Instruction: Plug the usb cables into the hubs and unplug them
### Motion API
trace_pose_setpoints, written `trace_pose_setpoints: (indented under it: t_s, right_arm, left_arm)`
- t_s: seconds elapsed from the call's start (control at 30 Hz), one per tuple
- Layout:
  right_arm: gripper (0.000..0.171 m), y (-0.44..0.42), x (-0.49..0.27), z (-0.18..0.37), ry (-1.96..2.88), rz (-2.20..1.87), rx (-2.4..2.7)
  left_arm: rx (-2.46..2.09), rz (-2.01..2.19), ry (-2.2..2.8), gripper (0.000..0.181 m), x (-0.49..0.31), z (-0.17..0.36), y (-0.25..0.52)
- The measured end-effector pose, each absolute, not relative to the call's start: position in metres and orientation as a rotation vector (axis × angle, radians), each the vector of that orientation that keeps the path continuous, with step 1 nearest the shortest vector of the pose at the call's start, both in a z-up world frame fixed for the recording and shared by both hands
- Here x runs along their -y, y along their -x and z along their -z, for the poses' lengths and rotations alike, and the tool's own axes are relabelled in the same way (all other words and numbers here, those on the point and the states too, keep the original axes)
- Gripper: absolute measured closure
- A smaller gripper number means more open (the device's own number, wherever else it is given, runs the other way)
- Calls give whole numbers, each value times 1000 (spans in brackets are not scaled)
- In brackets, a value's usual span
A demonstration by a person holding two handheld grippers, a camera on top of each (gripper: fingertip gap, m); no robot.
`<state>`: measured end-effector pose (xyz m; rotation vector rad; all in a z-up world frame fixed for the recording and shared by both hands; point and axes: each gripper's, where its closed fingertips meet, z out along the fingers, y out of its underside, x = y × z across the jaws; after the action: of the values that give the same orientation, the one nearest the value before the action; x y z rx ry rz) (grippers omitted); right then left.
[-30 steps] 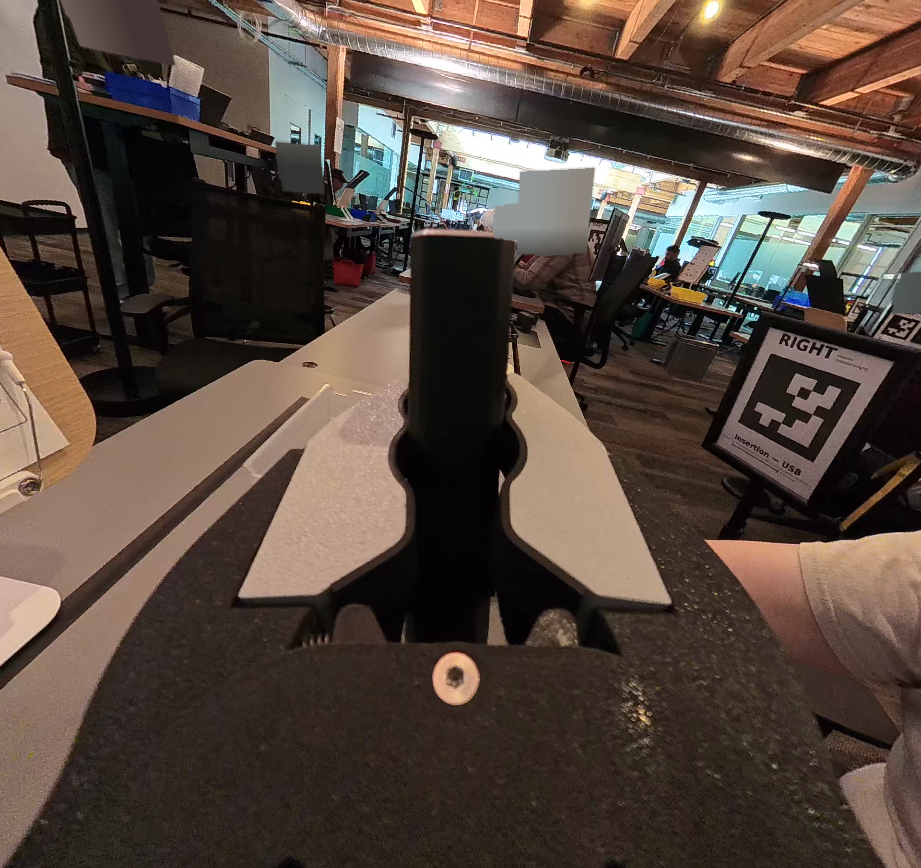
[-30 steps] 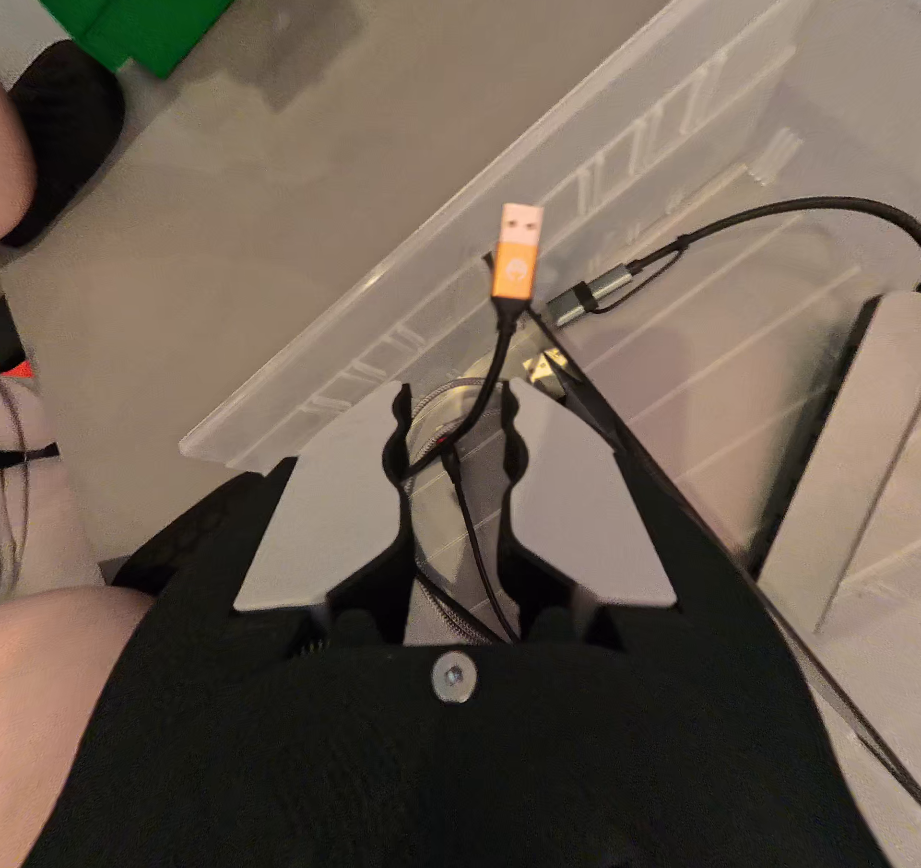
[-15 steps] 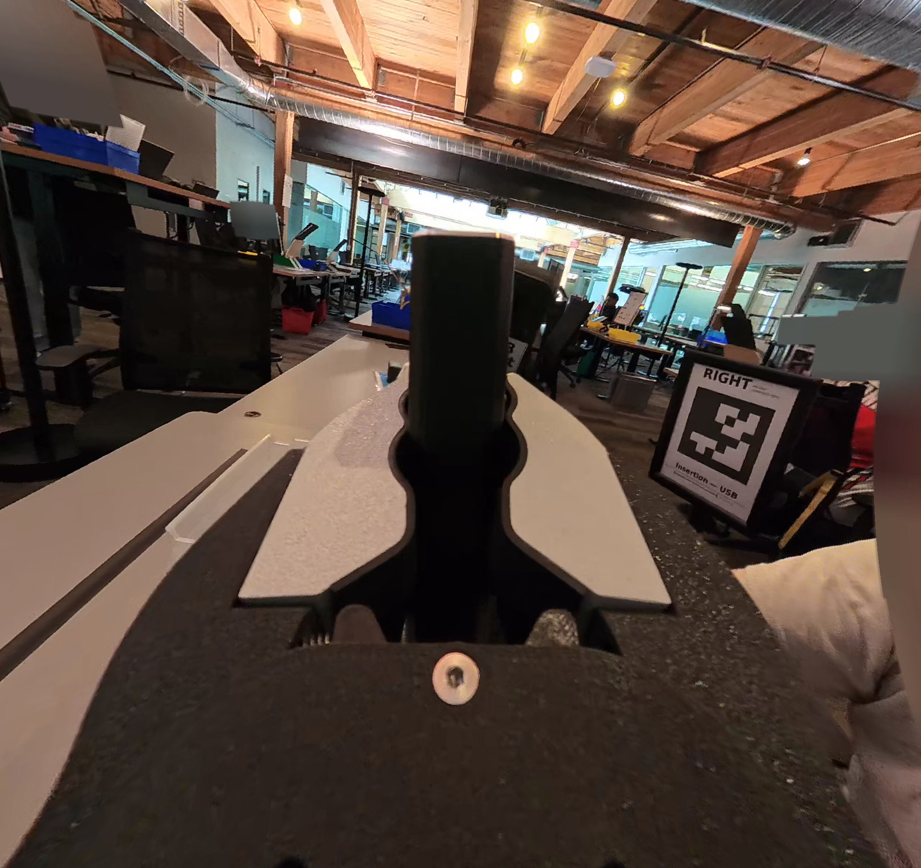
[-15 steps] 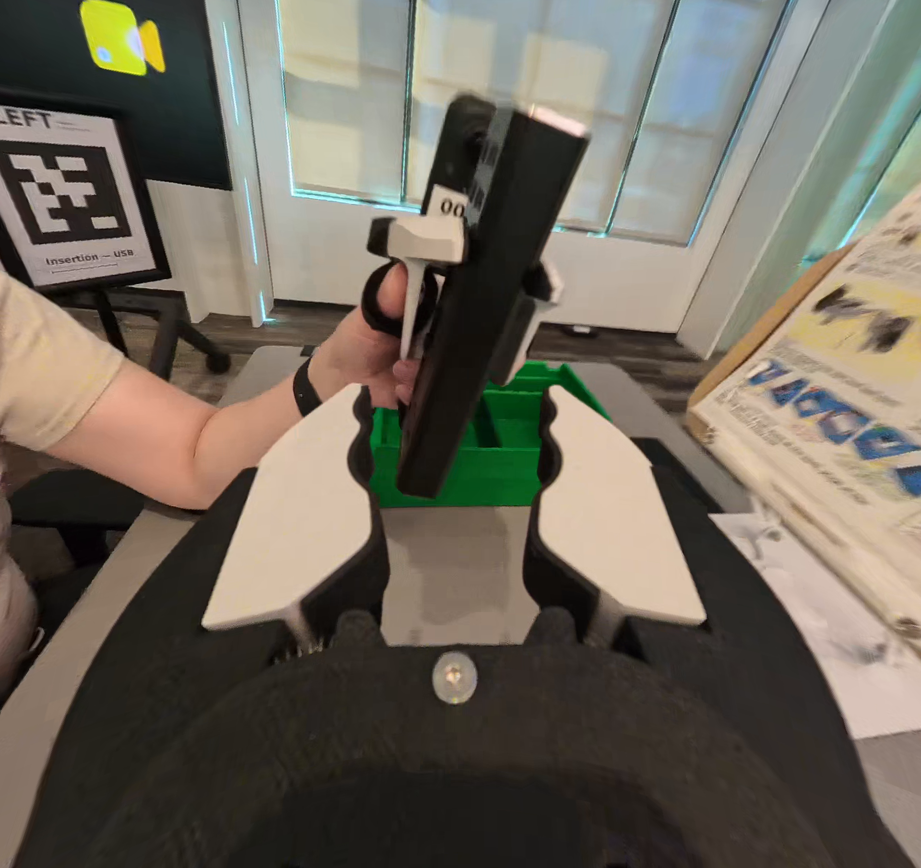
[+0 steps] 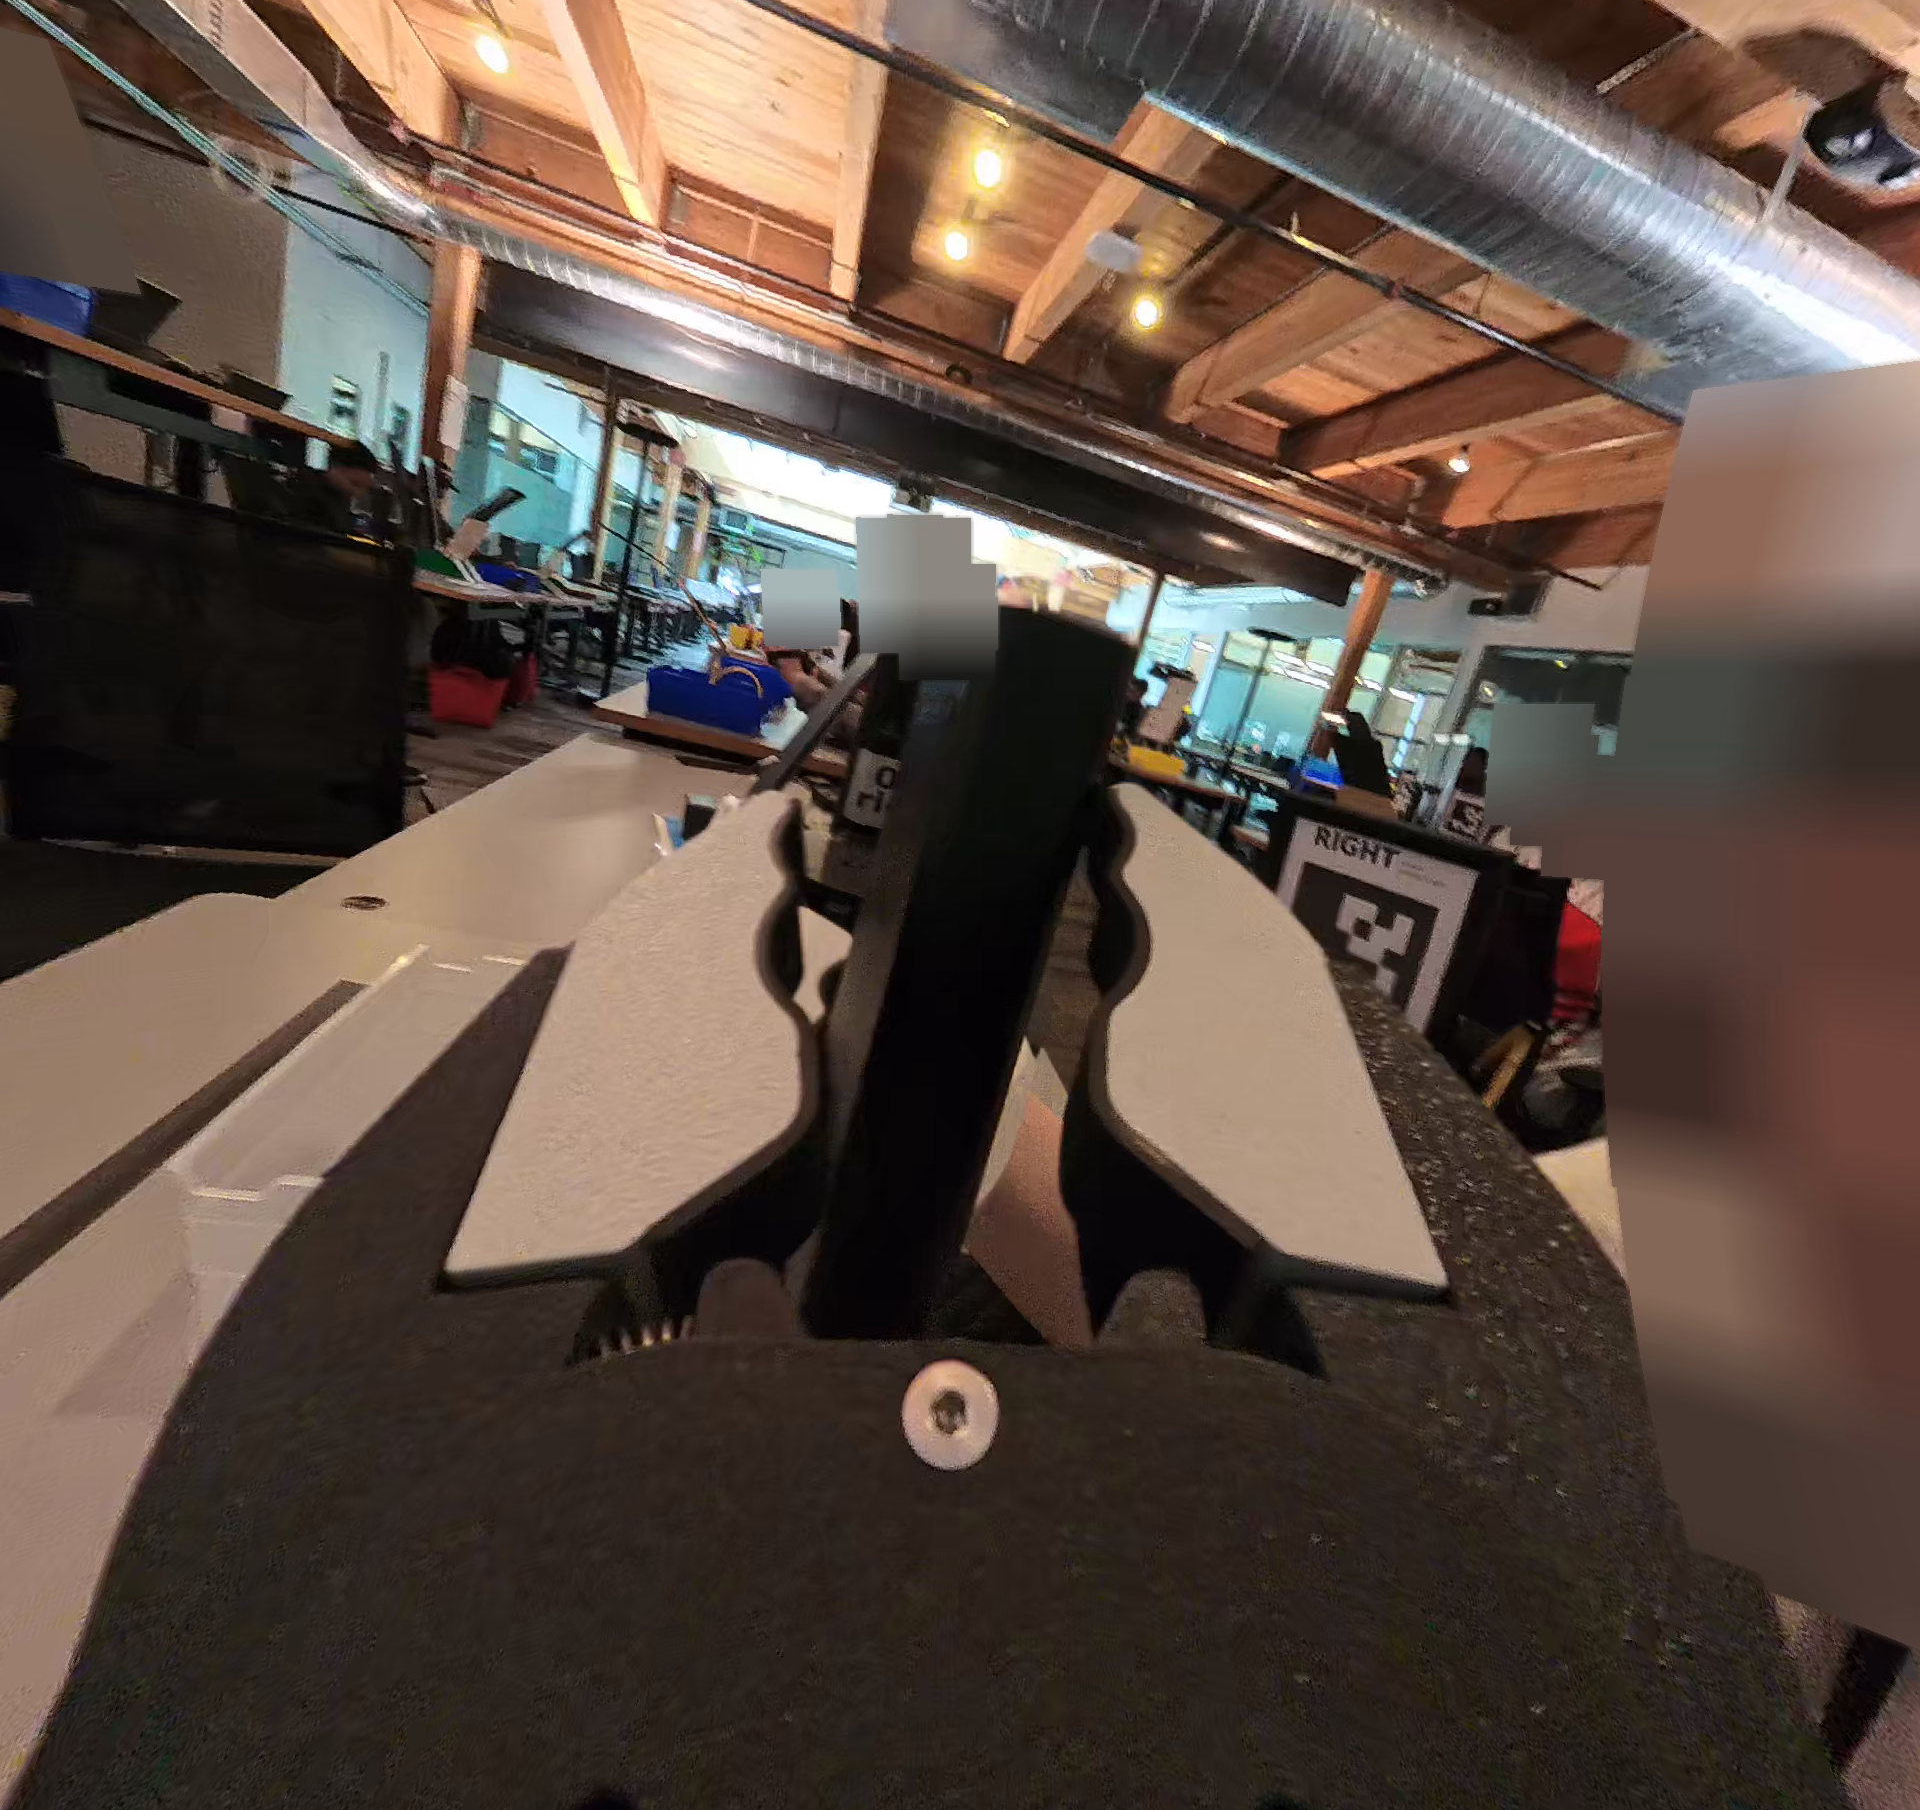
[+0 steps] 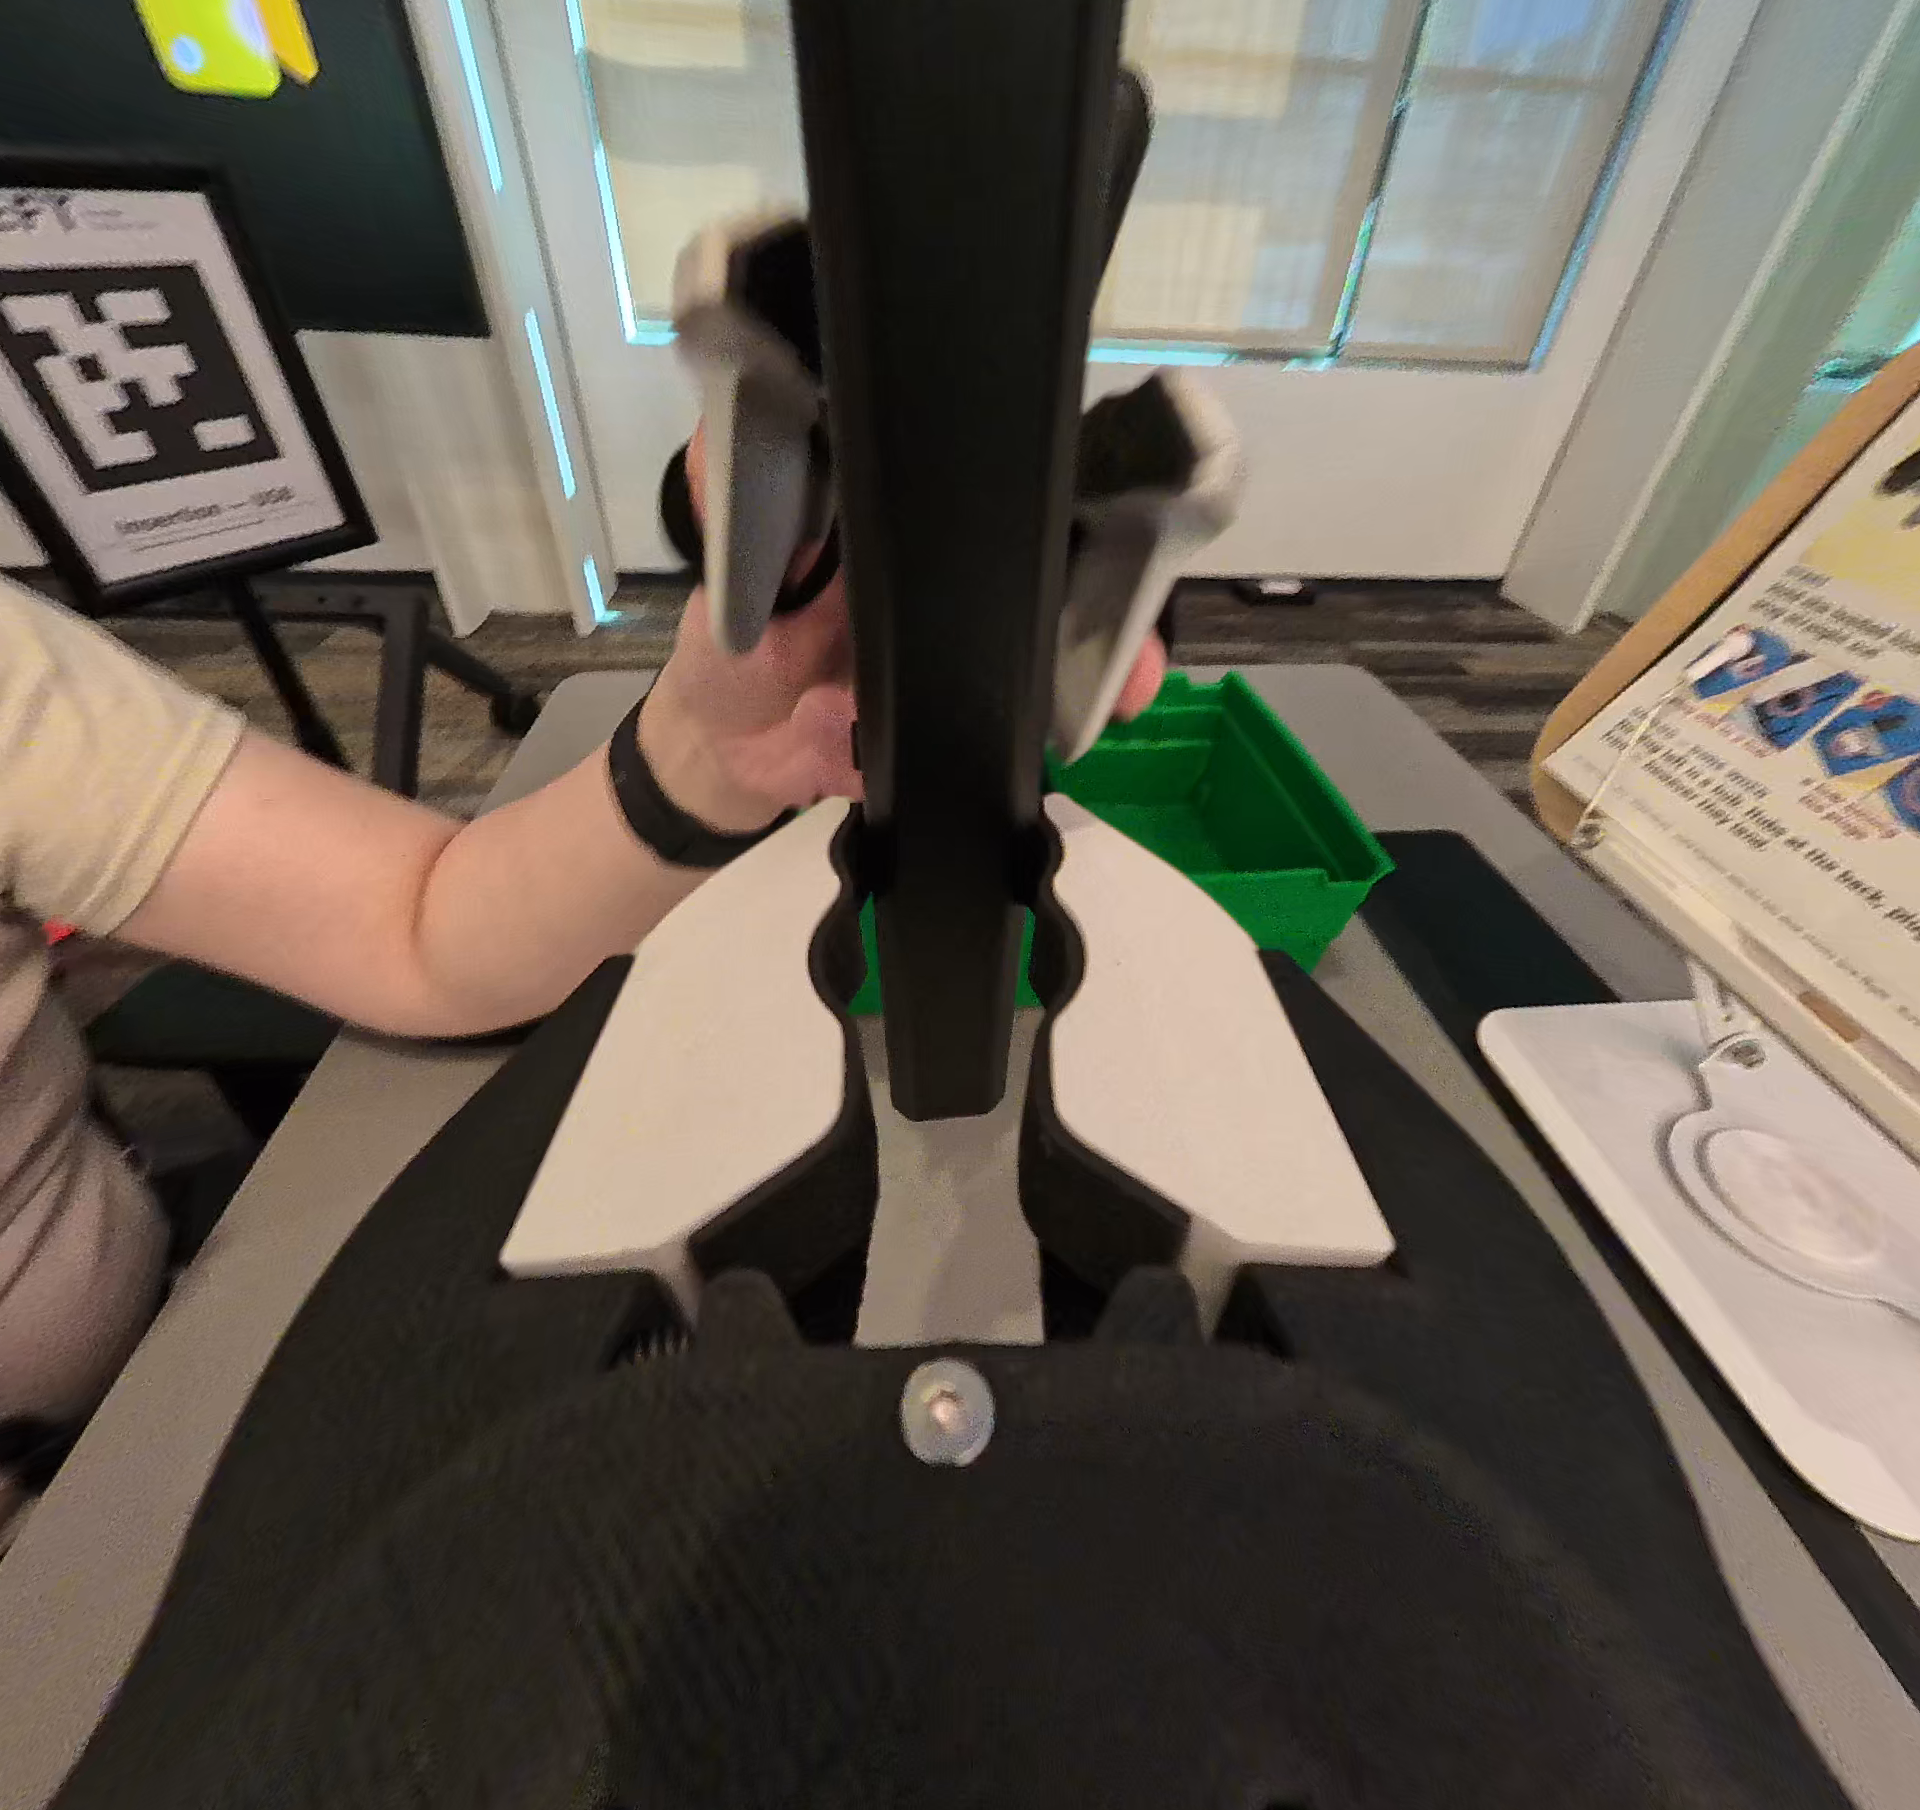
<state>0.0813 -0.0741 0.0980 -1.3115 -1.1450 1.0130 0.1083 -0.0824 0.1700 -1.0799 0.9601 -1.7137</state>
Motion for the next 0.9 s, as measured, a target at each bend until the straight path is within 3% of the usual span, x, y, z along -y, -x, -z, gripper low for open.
trace_pose_setpoints:
  t_s: [0.23,0.43,0.63,0.9]
  right_arm:
    - [142,-167,41,-109,1383,-704,971]
    - [143,-346,-20,-55,1754,226,646]
    - [142,-372,-39,47,2100,144,784]
    - [142,-351,-31,87,2302,11,1035]
  left_arm:
    - [-771,1422,1035,136,50,-191,-53]
    - [-756,1402,1034,143,48,-193,-41]
    - [-792,1422,1082,143,47,-183,-57]
    - [-816,1428,1114,145,45,-174,-70]
